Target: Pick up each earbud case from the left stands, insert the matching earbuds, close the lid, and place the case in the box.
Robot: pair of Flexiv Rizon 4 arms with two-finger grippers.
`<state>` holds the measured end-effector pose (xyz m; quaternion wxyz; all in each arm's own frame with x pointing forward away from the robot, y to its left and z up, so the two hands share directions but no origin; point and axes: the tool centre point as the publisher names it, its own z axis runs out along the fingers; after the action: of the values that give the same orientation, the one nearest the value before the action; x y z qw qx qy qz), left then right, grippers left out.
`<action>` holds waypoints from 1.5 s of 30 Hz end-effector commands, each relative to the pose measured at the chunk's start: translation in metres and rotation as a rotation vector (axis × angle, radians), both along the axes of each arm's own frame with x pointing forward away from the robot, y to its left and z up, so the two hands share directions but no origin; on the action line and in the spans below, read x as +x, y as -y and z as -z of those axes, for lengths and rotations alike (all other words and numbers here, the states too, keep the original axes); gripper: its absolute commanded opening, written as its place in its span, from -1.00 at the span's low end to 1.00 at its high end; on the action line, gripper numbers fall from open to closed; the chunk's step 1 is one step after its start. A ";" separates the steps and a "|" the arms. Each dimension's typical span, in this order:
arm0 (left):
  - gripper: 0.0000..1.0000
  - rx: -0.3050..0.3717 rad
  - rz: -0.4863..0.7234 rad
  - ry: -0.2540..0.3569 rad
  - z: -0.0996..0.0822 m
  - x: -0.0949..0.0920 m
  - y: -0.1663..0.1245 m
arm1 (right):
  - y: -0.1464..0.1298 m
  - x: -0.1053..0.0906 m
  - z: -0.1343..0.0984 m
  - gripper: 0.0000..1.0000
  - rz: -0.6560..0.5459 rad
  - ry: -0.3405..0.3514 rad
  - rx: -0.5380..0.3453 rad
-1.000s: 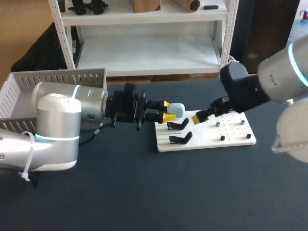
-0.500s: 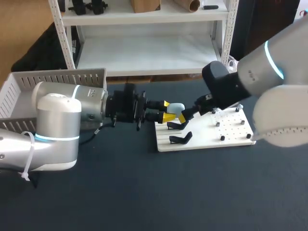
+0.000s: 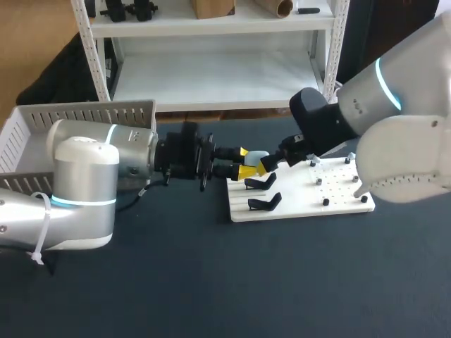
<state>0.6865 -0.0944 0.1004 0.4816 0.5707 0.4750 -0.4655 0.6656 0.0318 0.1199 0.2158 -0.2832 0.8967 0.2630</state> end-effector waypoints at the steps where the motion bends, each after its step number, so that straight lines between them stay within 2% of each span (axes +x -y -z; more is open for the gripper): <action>1: -1.00 -0.003 0.001 0.001 0.001 0.001 0.000 | 0.001 0.006 0.003 1.00 0.010 -0.005 -0.009; 32: -1.00 -0.003 0.001 0.001 0.001 0.001 0.000 | 0.001 0.019 0.007 1.00 0.053 -0.011 -0.031; 38: -1.00 -0.003 0.001 0.001 0.001 0.001 0.000 | 0.000 0.020 0.001 1.00 0.054 -0.002 -0.025; 45: -1.00 -0.003 0.001 0.001 0.001 0.001 0.000 | 0.004 0.023 -0.018 1.00 0.069 0.033 -0.004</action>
<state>0.6868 -0.0944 0.1003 0.4814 0.5708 0.4748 -0.4658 0.6948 0.0313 0.1314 0.2357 -0.2587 0.9019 0.2530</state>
